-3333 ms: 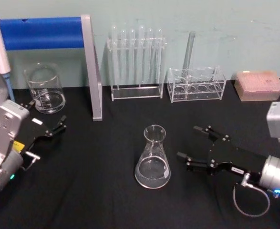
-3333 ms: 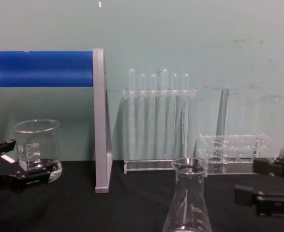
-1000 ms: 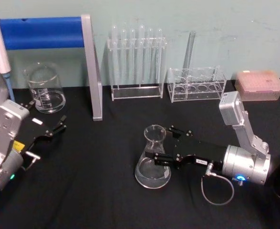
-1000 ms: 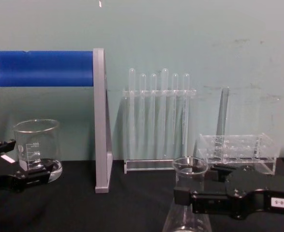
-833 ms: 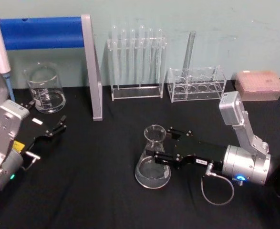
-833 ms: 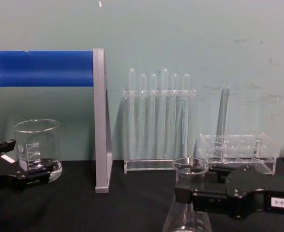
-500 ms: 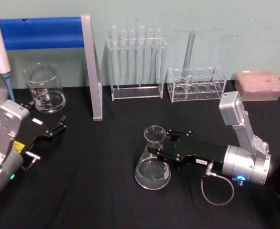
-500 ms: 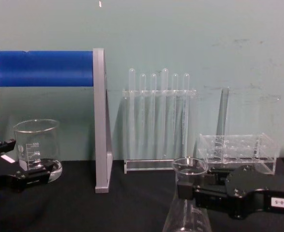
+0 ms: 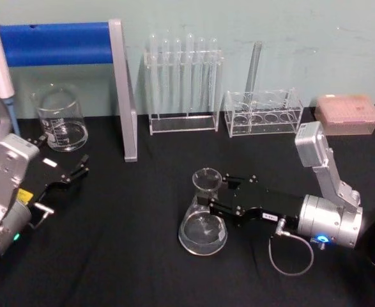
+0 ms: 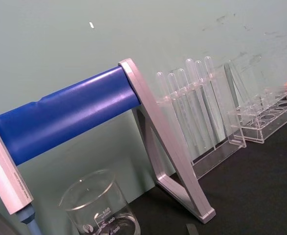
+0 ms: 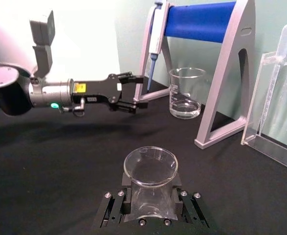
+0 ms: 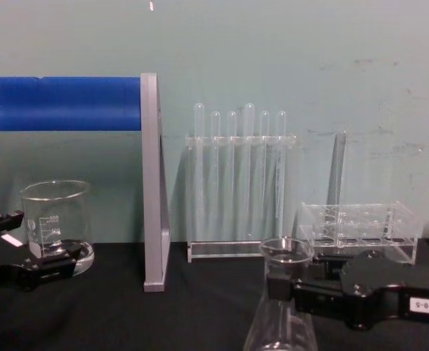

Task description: Grasp the erlenmeyer flask with one hand, shake it three times, then place it back.

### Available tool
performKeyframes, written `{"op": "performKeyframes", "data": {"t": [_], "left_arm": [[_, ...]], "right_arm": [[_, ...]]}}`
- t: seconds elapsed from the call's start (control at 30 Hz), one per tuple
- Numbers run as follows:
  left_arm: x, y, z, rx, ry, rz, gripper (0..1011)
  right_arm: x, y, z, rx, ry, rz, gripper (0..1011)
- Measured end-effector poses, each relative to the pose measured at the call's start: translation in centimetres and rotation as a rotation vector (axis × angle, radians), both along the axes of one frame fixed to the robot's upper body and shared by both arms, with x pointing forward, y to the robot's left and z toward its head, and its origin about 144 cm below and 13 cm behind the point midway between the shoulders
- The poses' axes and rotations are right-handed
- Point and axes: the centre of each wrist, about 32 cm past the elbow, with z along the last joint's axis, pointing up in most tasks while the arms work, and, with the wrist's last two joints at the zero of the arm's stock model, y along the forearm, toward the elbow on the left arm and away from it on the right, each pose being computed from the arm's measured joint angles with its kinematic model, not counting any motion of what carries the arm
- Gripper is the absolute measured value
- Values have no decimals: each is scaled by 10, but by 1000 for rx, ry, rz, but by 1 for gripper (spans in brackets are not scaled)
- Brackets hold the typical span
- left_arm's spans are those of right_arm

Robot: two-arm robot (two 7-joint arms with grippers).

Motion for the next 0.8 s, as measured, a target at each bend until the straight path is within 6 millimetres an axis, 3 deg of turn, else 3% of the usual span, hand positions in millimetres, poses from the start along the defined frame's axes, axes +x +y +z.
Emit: {"op": "performKeyframes", "data": {"t": [0.33,0.5,0.8], "left_arm": [[0,0,0,0,0,0,1001],[0,0,0,0,0,0,1001],[0,0,0,0,0,0,1001]], "right_arm": [[-9,2,19,74,-31,-50,456],[-22,1,38,97,-86,-138,456],[-40,-9,54,98,-162,-300,456]]}}
